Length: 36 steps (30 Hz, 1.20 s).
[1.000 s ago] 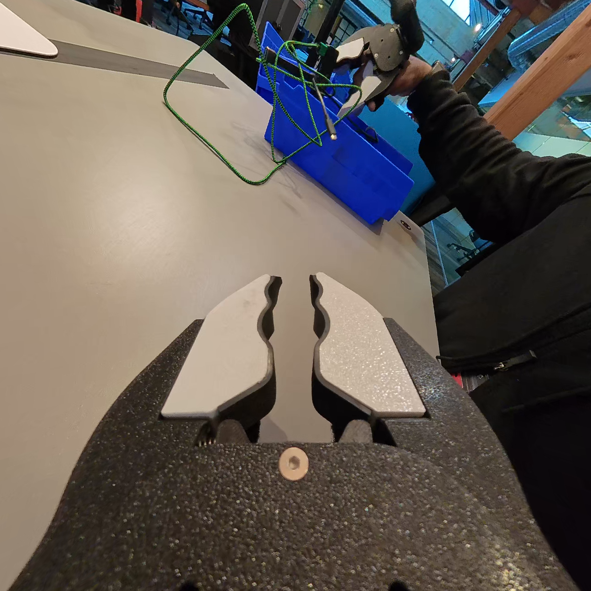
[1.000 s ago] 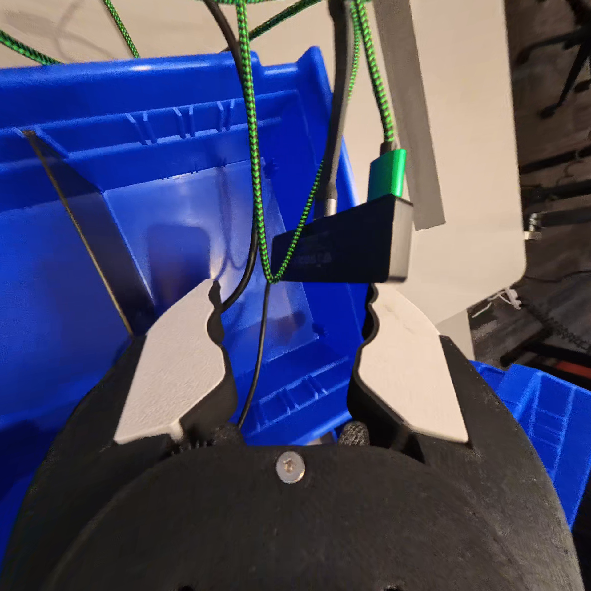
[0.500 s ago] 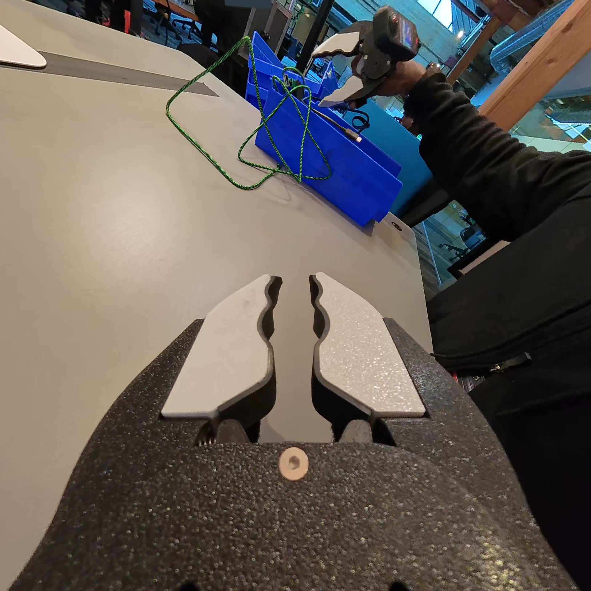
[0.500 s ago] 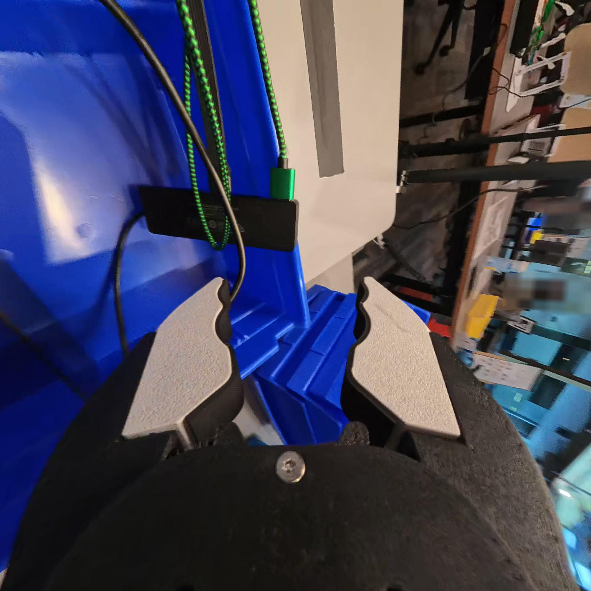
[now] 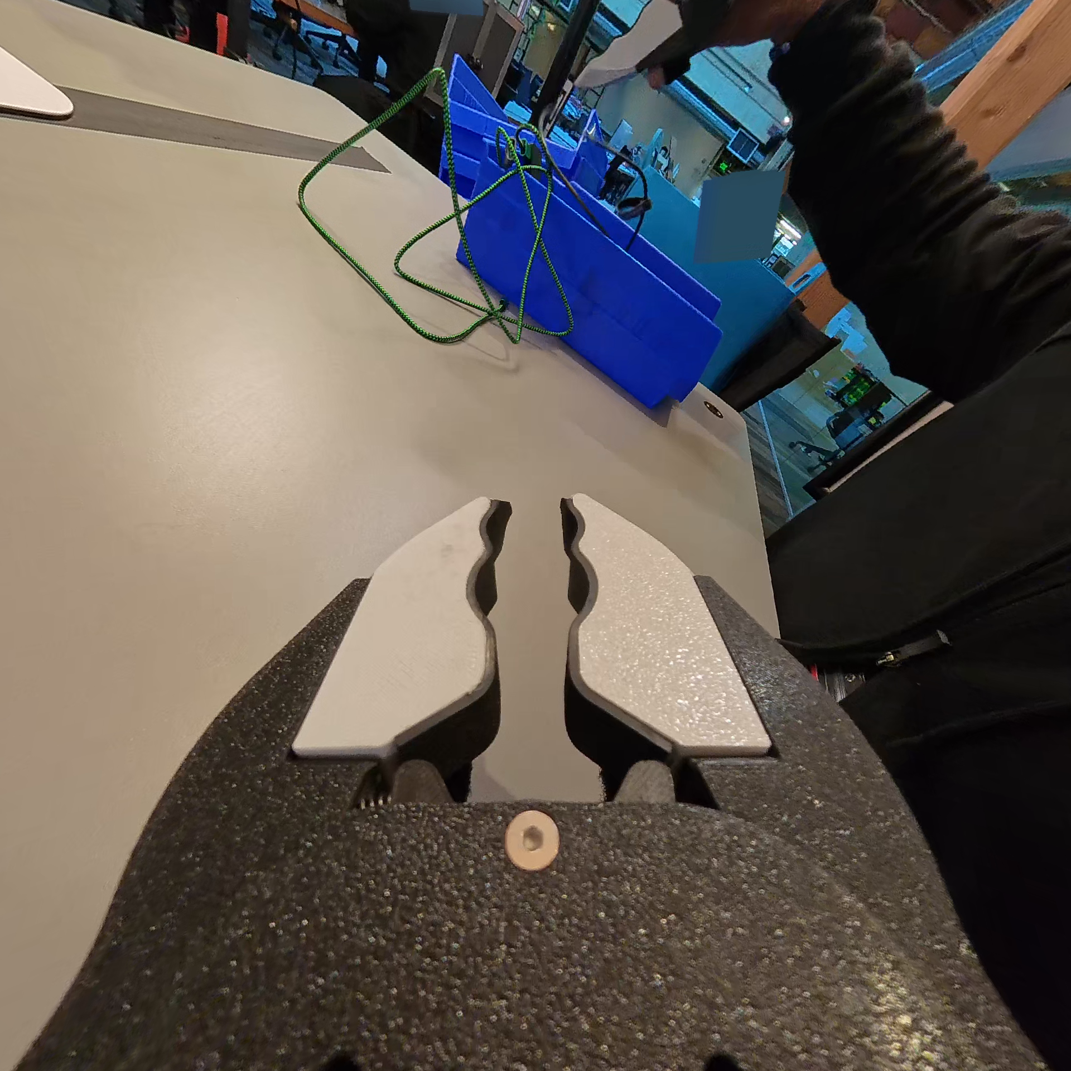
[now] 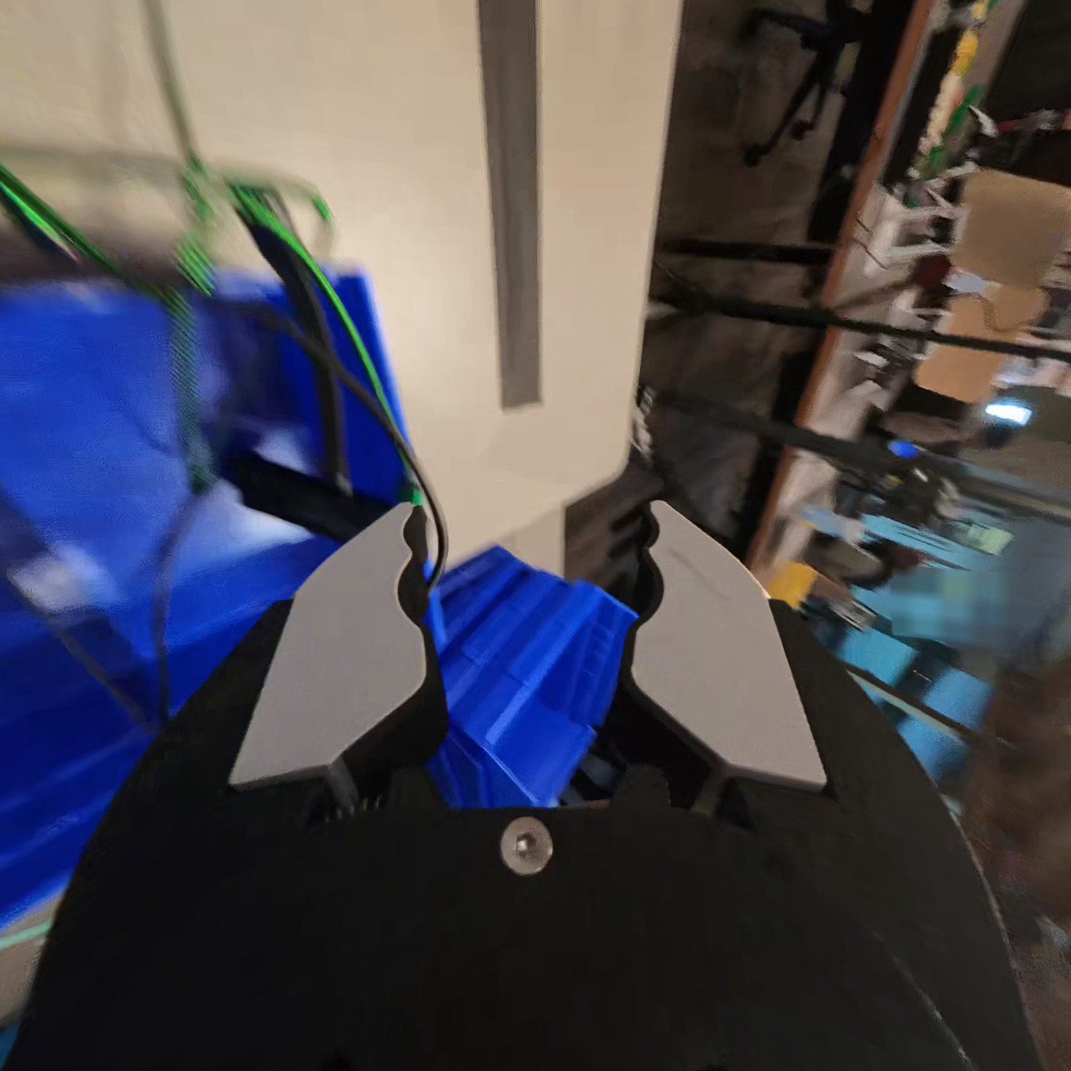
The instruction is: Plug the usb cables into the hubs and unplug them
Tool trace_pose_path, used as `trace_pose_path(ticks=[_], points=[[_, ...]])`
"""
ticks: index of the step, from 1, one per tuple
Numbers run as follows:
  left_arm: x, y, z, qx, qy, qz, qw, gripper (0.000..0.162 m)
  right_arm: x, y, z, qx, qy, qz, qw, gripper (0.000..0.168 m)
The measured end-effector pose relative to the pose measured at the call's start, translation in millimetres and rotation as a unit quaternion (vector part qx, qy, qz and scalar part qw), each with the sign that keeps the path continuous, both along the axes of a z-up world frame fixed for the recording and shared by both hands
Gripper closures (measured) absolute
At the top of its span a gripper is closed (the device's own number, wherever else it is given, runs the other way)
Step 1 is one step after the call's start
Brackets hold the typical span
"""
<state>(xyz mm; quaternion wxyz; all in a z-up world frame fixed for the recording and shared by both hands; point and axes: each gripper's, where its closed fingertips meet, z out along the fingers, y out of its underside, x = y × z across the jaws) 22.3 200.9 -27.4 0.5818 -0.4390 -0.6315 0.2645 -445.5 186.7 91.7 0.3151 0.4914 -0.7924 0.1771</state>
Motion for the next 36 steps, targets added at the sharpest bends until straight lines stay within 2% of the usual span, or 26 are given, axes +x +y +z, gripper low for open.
trace_pose_path(ticks=[2,5,8,10,12,15,17,19,24,27,30,33,36], points=[[-0.1,0.2,-0.1,0.0,0.0,-0.001,1.0,0.142,49.6,-4.6,-11.8,0.034,-0.058,0.016,0.998,0.096],[1.6,-0.1,2.6,0.0,0.009,0.001,1.0,0.142,99.2,-13.6,-20.6,0.063,-0.027,0.066,0.995,0.085],[3.4,-0.9,5.6,0.003,0.021,0.002,1.0,0.142,154.5,-18.9,-43.4,0.108,-0.074,0.116,0.985,0.087],[3.8,-0.8,6.2,0.004,0.023,0.001,1.0,0.142,163.0,-15.2,-73.8,0.184,-0.079,0.077,0.977,0.089],[4.0,0.2,6.5,0.003,0.024,-0.002,1.0,0.142,152.6,-17.2,-100.8,0.24,-0.048,0.03,0.969,0.084],[4.7,0.7,7.5,0.004,0.027,-0.004,1.0,0.142,156.4,3.5,-137.0,0.366,-0.114,-0.078,0.92,0.07],[5.8,1.0,8.9,0.002,0.032,-0.004,0.999,0.142,157.5,7.6,-150.8,0.4,-0.139,-0.111,0.899,0.064],[7.2,1.4,10.6,0.001,0.038,-0.004,0.999,0.143,159.8,5.9,-155.5,0.404,-0.17,-0.127,0.89,0.057],[7.9,2.0,11.4,0.008,0.042,-0.01,0.999,0.143,187.5,-5.0,-151.3,0.363,-0.276,-0.152,0.877,0.056],[6.6,3.5,9.6,0.008,0.035,-0.015,0.999,0.143,180.6,-16.2,-172.5,0.308,-0.247,-0.215,0.893,0.056],[7.0,3.7,10.3,0.006,0.036,-0.015,0.999,0.144,161.8,-22.8,-185.8,0.271,-0.184,-0.241,0.914,0.057],[8.7,3.1,12.7,0.005,0.045,-0.012,0.999,0.145,157.3,-15.1,-199.1,0.301,-0.174,-0.249,0.904,0.064],[9.5,2.6,13.8,0.005,0.049,-0.011,0.999,0.146,156.7,-11.5,-203.4,0.322,-0.178,-0.246,0.897,0.081]])
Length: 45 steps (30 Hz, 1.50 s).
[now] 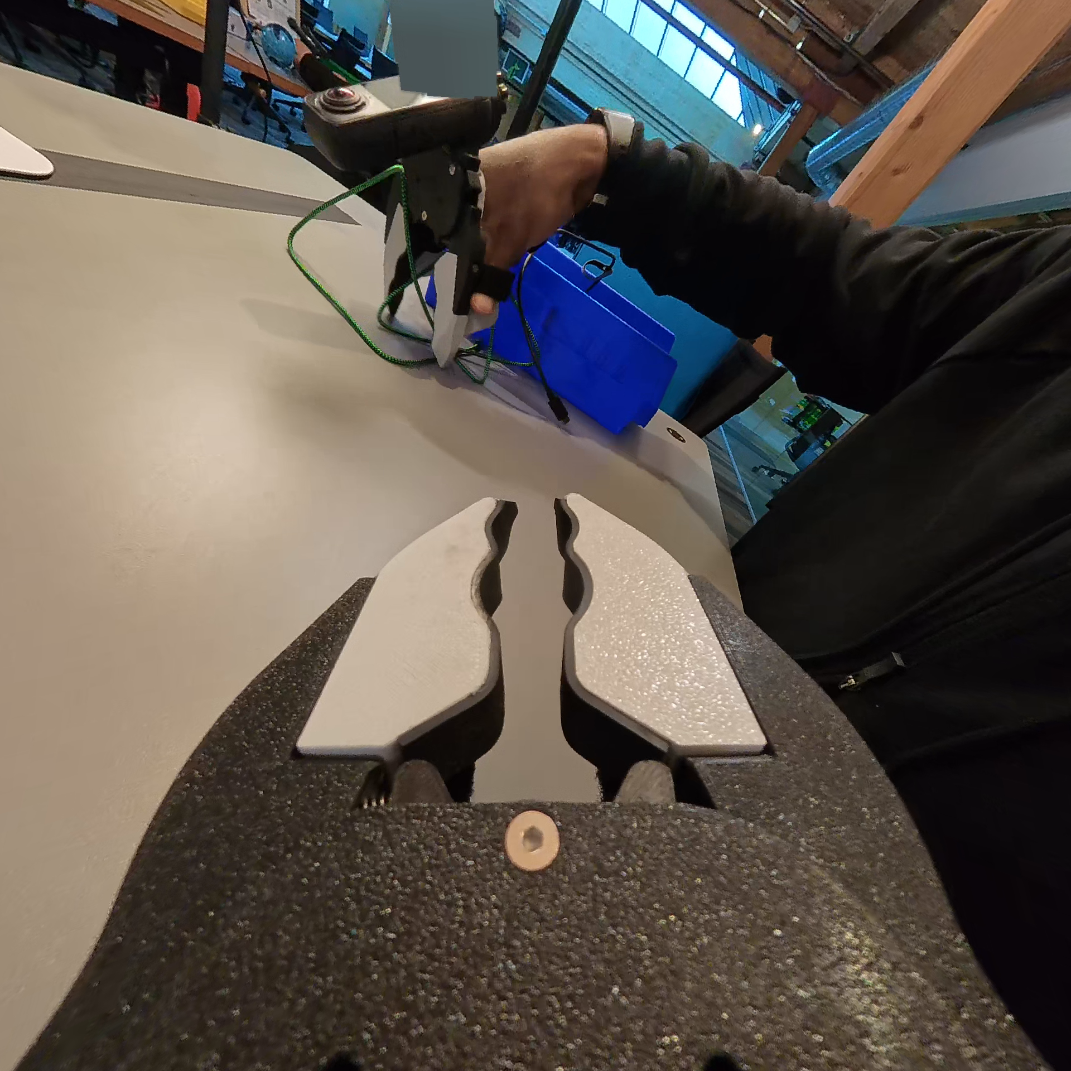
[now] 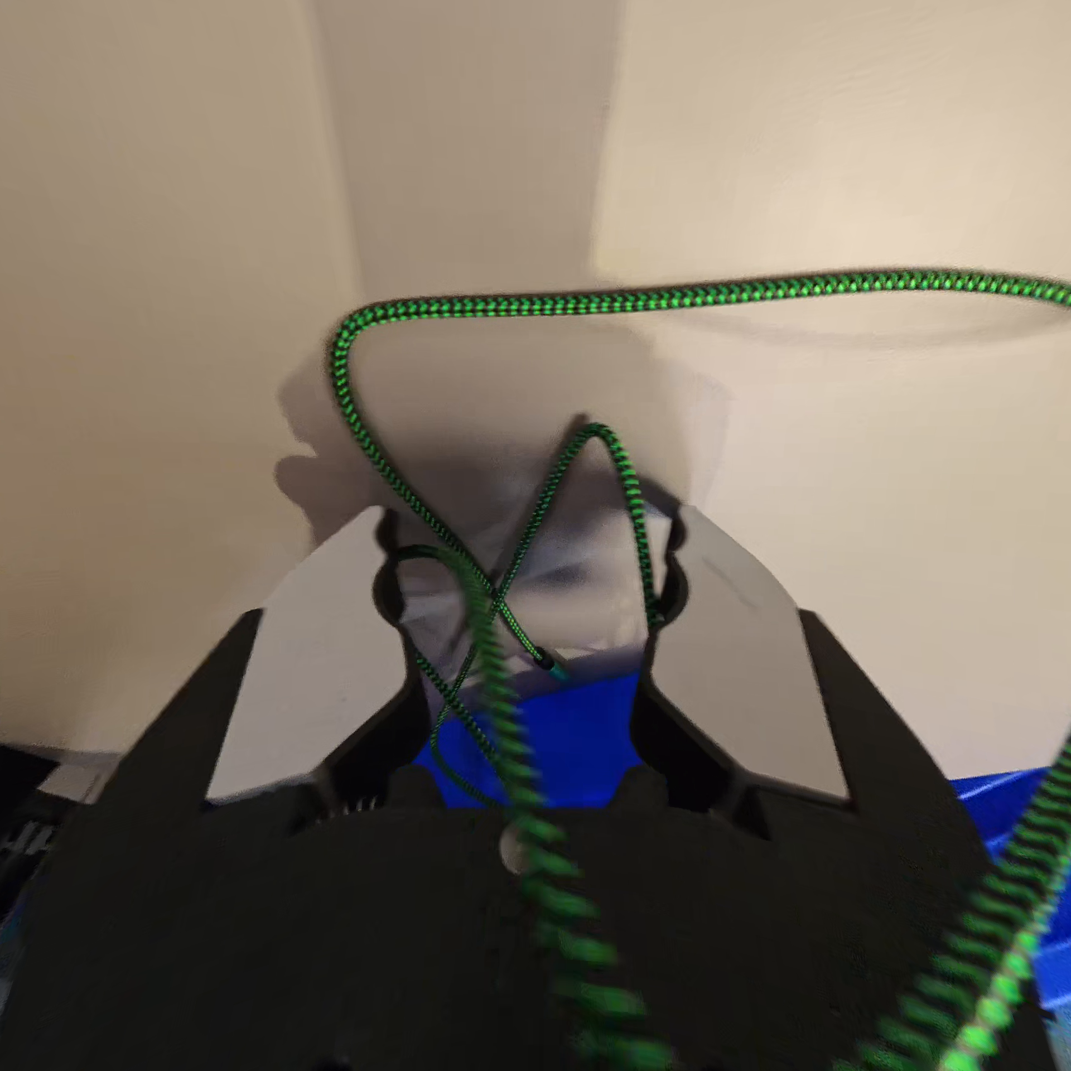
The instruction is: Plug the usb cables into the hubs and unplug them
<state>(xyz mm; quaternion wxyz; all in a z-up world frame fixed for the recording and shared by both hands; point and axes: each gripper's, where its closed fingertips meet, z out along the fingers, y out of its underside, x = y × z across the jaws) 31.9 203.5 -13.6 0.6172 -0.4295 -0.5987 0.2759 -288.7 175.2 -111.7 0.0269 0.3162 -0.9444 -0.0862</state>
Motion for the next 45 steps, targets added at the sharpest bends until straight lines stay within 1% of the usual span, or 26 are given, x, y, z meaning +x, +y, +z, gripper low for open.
trace_pose_path(ticks=[1,2,4,6,8,10,13,17,20,22,24,26,28,30,32,35,37,39,42,45], points=[[0.0,0.0,0.0,0.0,0.0,0.0,1.0,0.146,0.7,0.4,2.8,0.001,-0.005,0.013,1.0,0.108],[0.0,0.0,-0.2,0.0,0.0,0.0,1.0,0.146,5.7,2.2,5.8,0.005,-0.023,0.023,0.999,0.148],[0.0,0.0,-0.2,0.001,-0.001,-0.001,1.0,0.146,9.0,4.2,12.6,0.0,-0.032,0.049,0.998,0.165],[0.0,0.1,-0.3,0.002,-0.001,-0.001,1.0,0.146,9.1,4.6,26.0,-0.017,-0.03,0.078,0.996,0.166],[-0.1,0.0,-0.3,0.002,-0.001,-0.001,1.0,0.146,12.5,4.1,47.0,-0.041,-0.047,0.094,0.994,0.166],[-0.1,-0.2,-0.2,0.002,-0.001,-0.001,1.0,0.146,12.4,1.7,75.1,-0.077,-0.061,0.103,0.99,0.166],[-0.1,-0.4,-0.3,0.003,-0.001,-0.001,1.0,0.146,5.0,-1.0,125.8,-0.144,-0.085,0.107,0.98,0.166],[-0.3,-0.3,-0.7,0.003,-0.002,-0.001,1.0,0.146,-26.5,-1.4,200.8,-0.25,-0.098,0.089,0.959,0.166],[-0.7,-0.4,-1.2,0.004,-0.004,-0.001,1.0,0.146,-55.6,7.4,252.7,-0.326,-0.11,0.084,0.935,0.166],[-1.1,-0.5,-1.8,0.005,-0.006,-0.001,1.0,0.146,-77.9,18.1,279.4,-0.368,-0.113,0.084,0.919,0.166],[-1.5,-0.5,-2.4,0.005,-0.008,-0.001,1.0,0.146,-96.8,32.2,293.9,-0.396,-0.136,0.08,0.904,0.166],[-1.8,-0.5,-2.8,0.004,-0.009,-0.001,1.0,0.146,-111.7,48.2,292.2,-0.409,-0.171,0.083,0.893,0.166],[-2.2,-0.6,-3.3,0.004,-0.011,0.0,1.0,0.146,-128.1,60.4,278.4,-0.417,-0.197,0.078,0.884,0.166],[-2.9,-0.5,-4.3,0.004,-0.014,0.0,1.0,0.146,-142.7,69.3,255.6,-0.417,-0.218,0.065,0.88,0.166],[-3.7,-0.3,-5.6,0.003,-0.019,0.0,1.0,0.146,-150.7,77.3,225.9,-0.399,-0.239,0.05,0.884,0.166],[-5.2,-0.1,-7.8,0.002,-0.027,0.0,1.0,0.147,-148.2,89.1,173.7,-0.334,-0.244,0.056,0.909,0.165],[-6.3,0.0,-9.7,0.001,-0.034,0.0,0.999,0.147,-139.5,91.5,144.2,-0.288,-0.241,0.072,0.924,0.166],[-7.5,0.3,-11.5,0.0,-0.041,0.0,0.999,0.147,-126.8,87.0,124.6,-0.256,-0.246,0.092,0.93,0.166],[-8.2,0.1,-13.1,-0.002,-0.046,0.002,0.999,0.147,-115.3,71.2,105.6,-0.223,-0.228,0.123,0.94,0.166],[-7.9,-1.0,-12.5,-0.002,-0.044,0.007,0.999,0.147,-124.1,57.3,81.8,-0.17,-0.155,0.133,0.964,0.164]])
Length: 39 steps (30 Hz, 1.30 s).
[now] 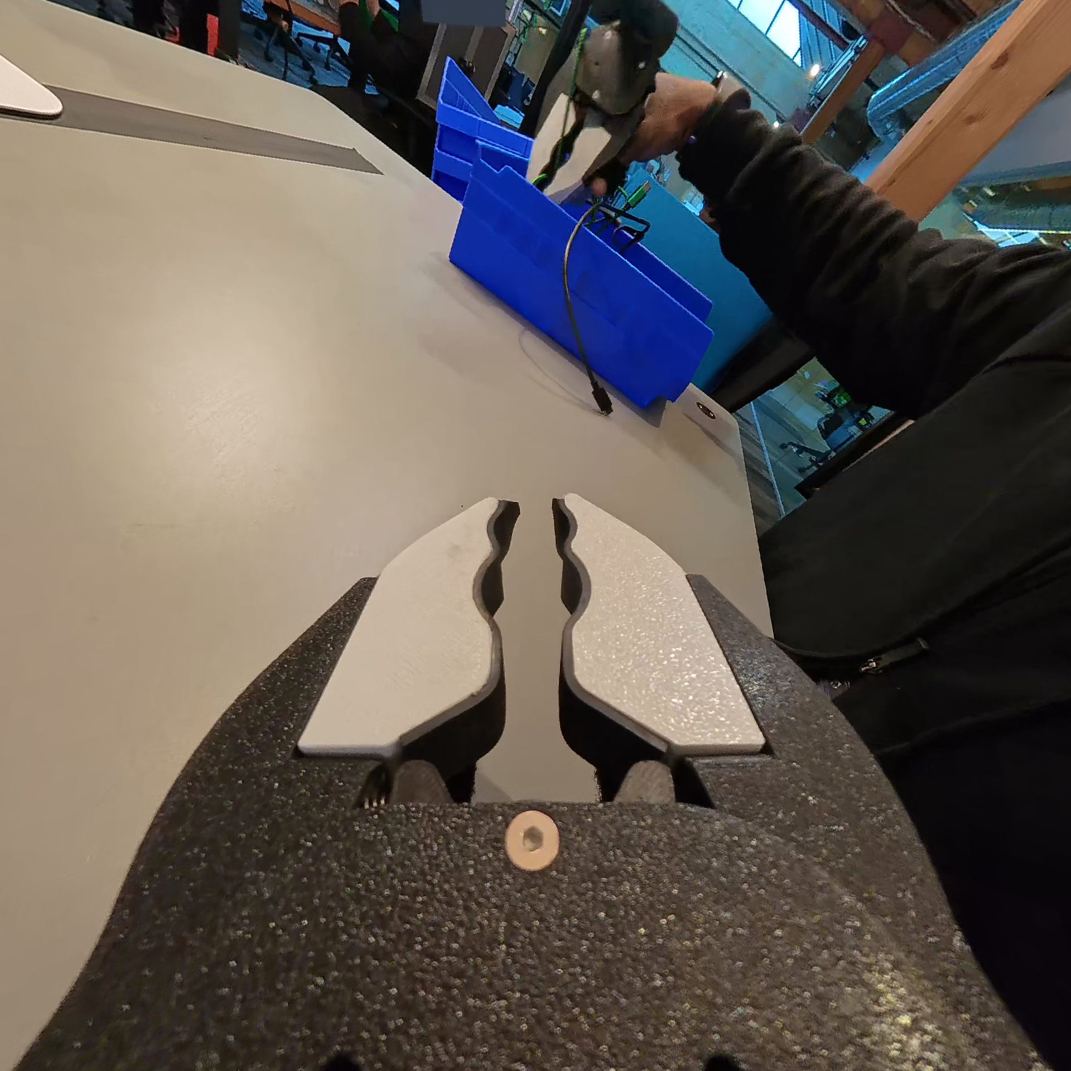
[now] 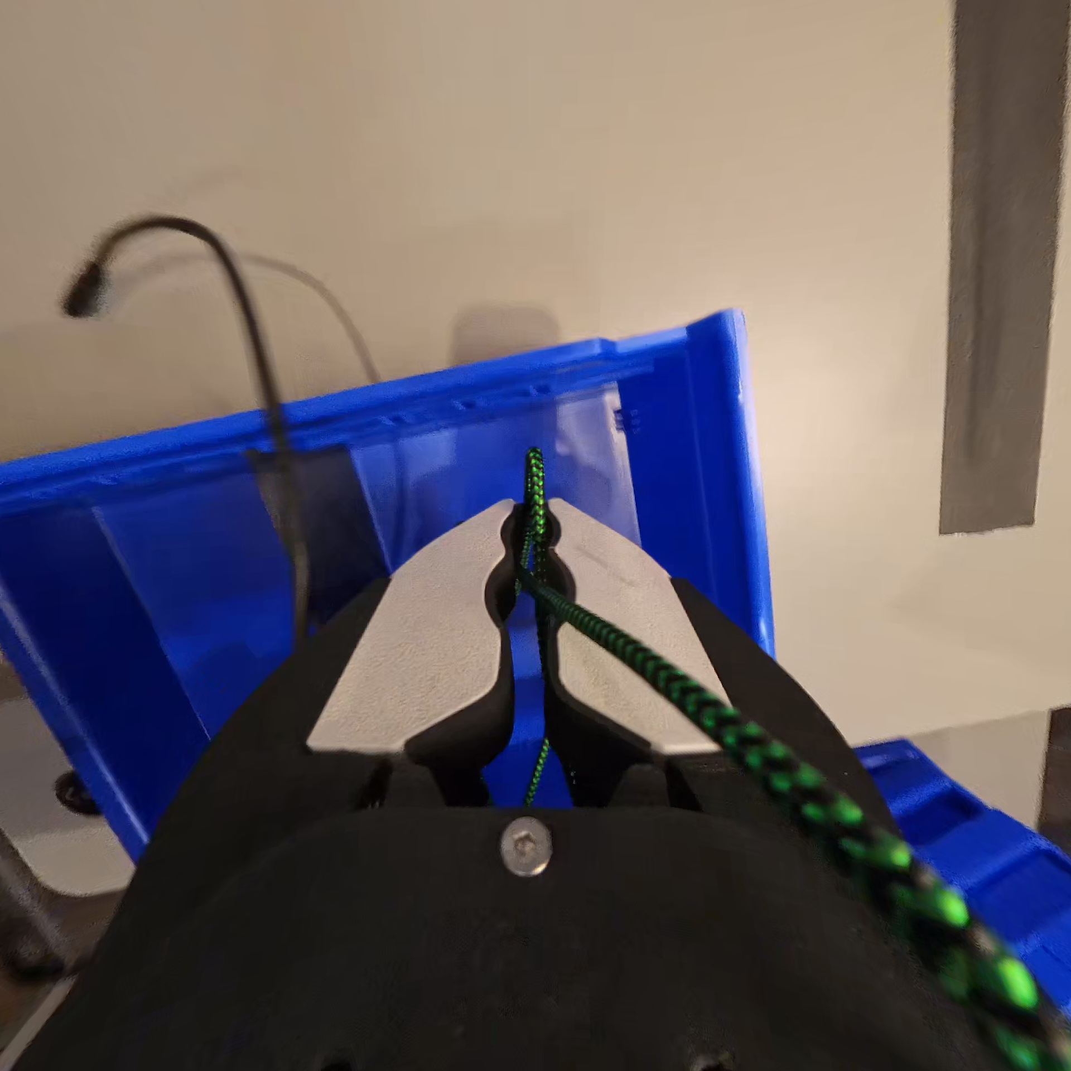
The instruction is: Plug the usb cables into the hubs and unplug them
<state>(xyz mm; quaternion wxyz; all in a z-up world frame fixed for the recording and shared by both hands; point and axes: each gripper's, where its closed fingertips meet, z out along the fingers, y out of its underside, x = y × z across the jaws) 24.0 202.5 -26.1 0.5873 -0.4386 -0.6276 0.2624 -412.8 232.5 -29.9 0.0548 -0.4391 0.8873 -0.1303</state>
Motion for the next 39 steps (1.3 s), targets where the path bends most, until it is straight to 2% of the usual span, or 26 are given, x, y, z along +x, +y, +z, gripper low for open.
trace_pose_path(ticks=[1,3,5,9,12,16,19,22,26,31,35,39], points=[[0.3,-0.3,0.3,0.001,0.001,0.001,1.0,0.147,-5.7,-1.3,-8.0,0.025,0.033,-0.007,0.999,0.158],[0.7,-0.8,1.0,0.002,0.004,0.002,1.0,0.147,-11.2,-2.2,-15.8,0.069,0.067,-0.027,0.995,0.136],[1.0,-1.0,1.5,0.003,0.007,0.002,1.0,0.147,-7.5,-2.2,-12.4,0.104,0.056,-0.059,0.991,0.115],[1.1,-0.8,1.9,0.006,0.008,0.0,1.0,0.147,6.2,0.6,9.0,0.138,0.007,-0.085,0.987,0.099],[1.1,-0.3,2.0,0.008,0.009,-0.003,1.0,0.147,15.7,8.3,25.4,0.158,-0.023,-0.084,0.984,0.099],[1.5,-0.1,3.0,0.008,0.013,-0.005,1.0,0.147,8.3,8.1,40.6,0.137,0.011,-0.082,0.987,0.099],[2.1,-0.2,4.0,0.009,0.016,-0.004,1.0,0.147,-20.1,11.8,43.3,0.124,0.129,-0.086,0.98,0.099],[2.4,-0.2,4.4,0.008,0.017,-0.005,1.0,0.147,-47.4,27.2,42.9,0.152,0.272,-0.064,0.948,0.099],[2.8,0.0,5.0,0.007,0.019,-0.005,1.0,0.147,-53.3,33.2,43.9,0.163,0.344,-0.032,0.924,0.099],[3.7,-0.2,6.4,0.005,0.024,-0.003,1.0,0.147,-38.8,19.1,72.4,0.1,0.309,-0.039,0.945,0.1],[4.1,-0.4,6.9,0.006,0.025,-0.003,1.0,0.147,-31.7,9.8,107.3,0.028,0.322,-0.024,0.946,0.113],[3.8,0.0,6.4,0.007,0.023,-0.006,1.0,0.147,46.9,22.2,85.1,0.012,0.216,0.081,0.973,0.123]])
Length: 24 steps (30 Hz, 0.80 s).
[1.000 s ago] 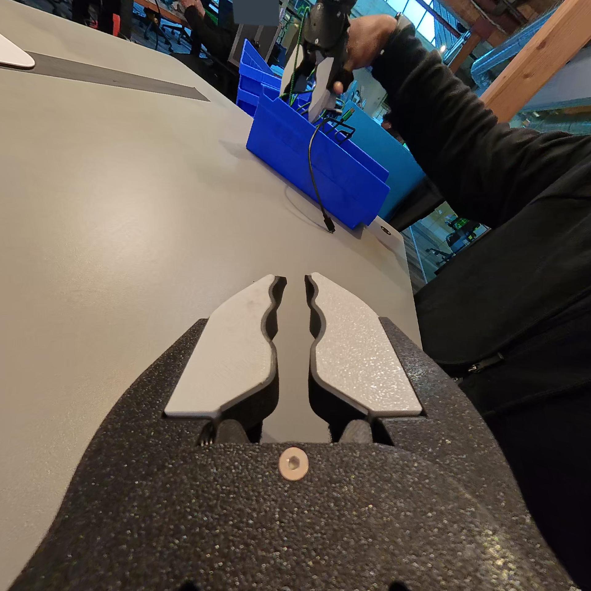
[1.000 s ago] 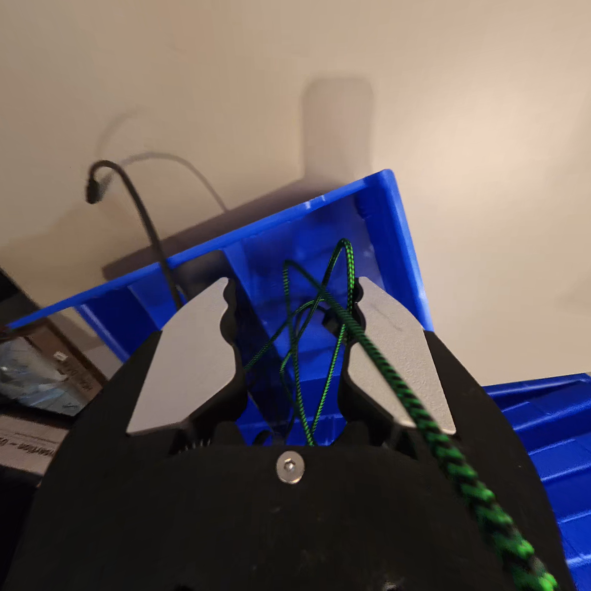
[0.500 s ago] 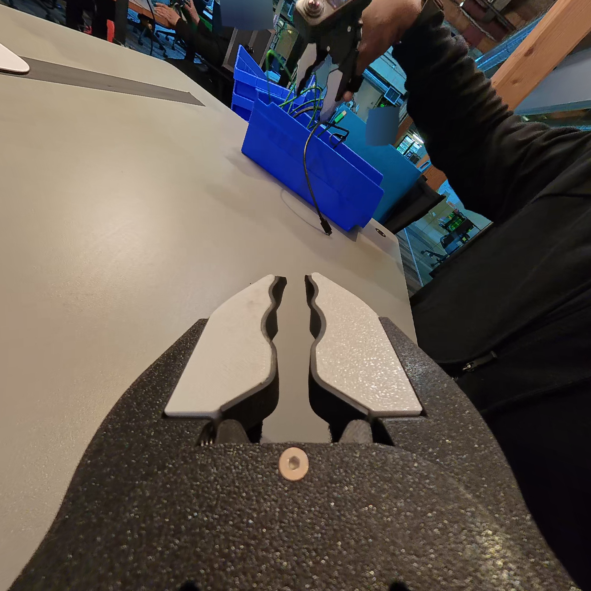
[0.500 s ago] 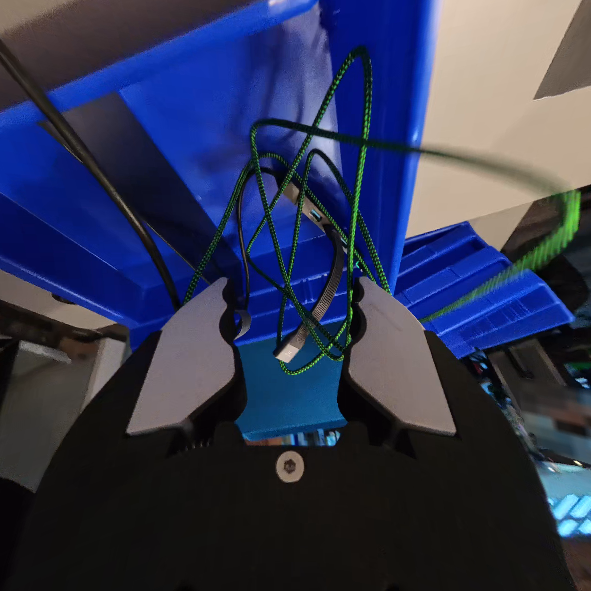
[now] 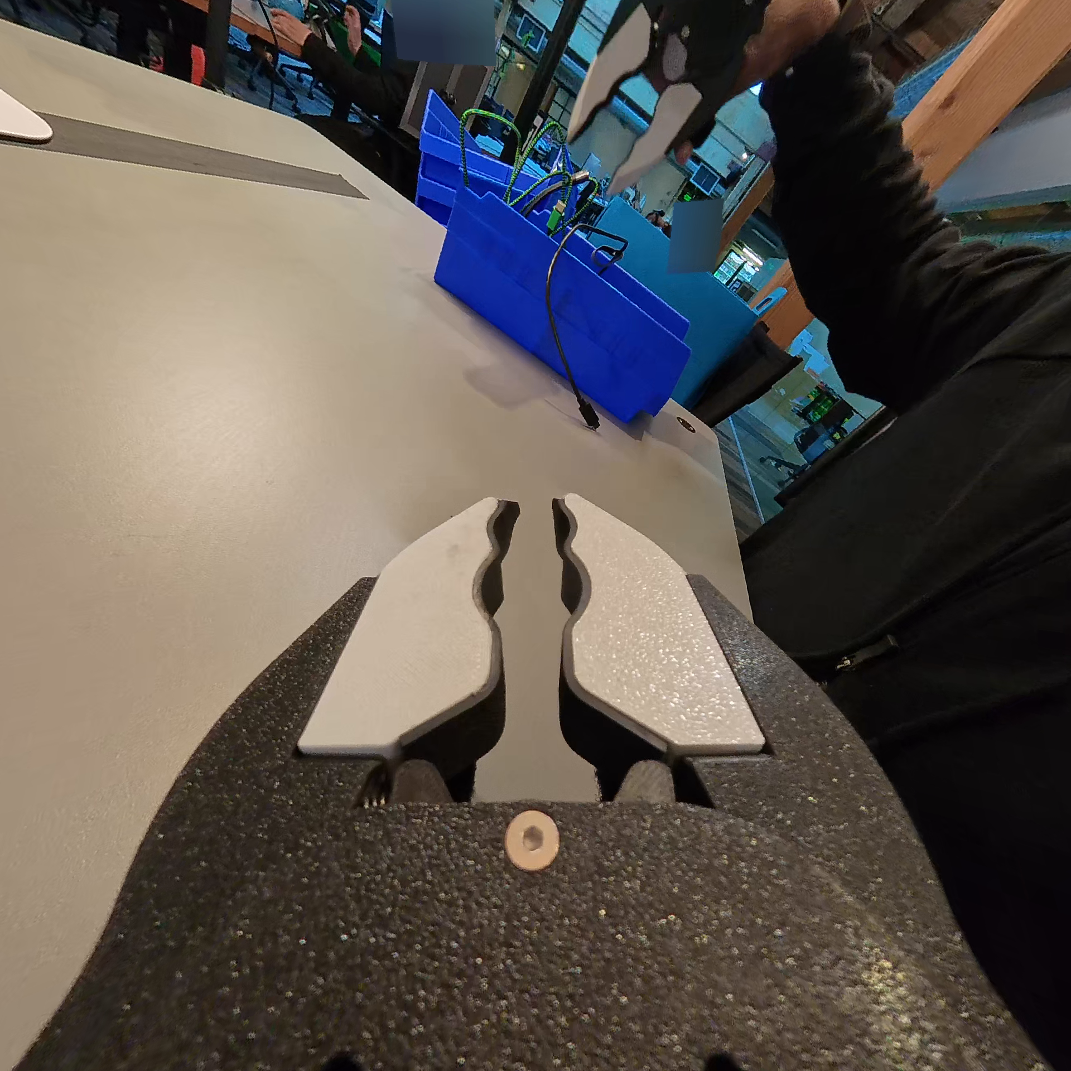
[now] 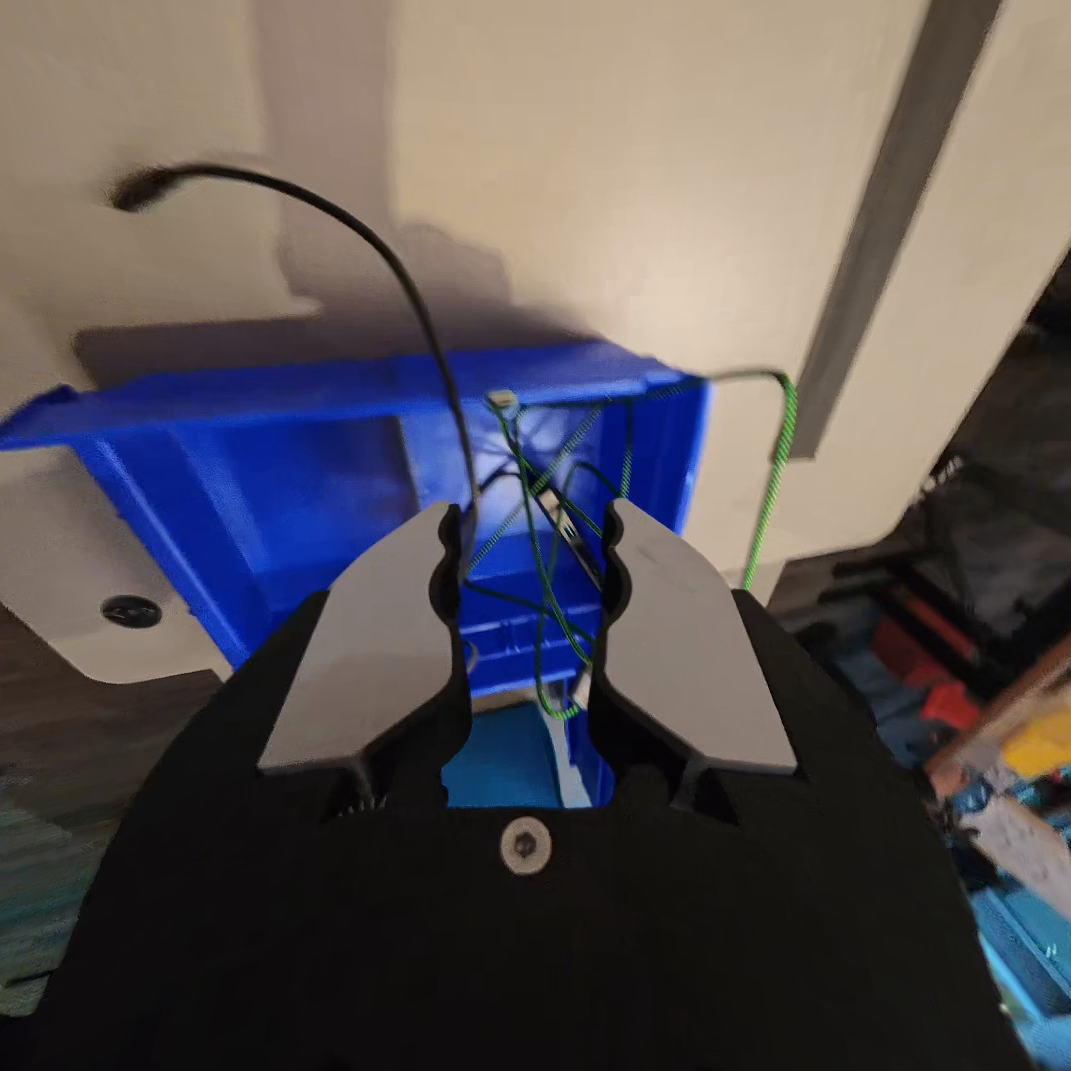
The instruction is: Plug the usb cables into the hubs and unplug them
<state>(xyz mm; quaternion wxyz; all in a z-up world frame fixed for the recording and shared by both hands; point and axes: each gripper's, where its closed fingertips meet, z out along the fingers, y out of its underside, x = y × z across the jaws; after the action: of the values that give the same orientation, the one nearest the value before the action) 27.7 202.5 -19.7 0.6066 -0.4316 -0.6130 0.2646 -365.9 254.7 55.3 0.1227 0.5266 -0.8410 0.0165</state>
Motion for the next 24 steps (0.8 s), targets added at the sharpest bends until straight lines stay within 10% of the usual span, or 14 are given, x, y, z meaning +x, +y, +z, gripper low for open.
trace_pose_path(ticks=[6,9,24], points=[[1.6,-0.1,2.4,-0.002,0.008,0.002,1.0,0.147,-16.8,21.7,-47.9,0.056,0.103,-0.002,0.993,0.127],[2.1,0.1,3.2,-0.003,0.01,0.002,1.0,0.147,-40.4,22.9,-55.9,0.059,0.129,-0.011,0.99,0.164],[2.2,0.2,3.4,0.0,0.012,0.0,1.0,0.147,-143.1,-1.7,64.2,-0.205,-0.117,-0.182,0.955,0.165]])
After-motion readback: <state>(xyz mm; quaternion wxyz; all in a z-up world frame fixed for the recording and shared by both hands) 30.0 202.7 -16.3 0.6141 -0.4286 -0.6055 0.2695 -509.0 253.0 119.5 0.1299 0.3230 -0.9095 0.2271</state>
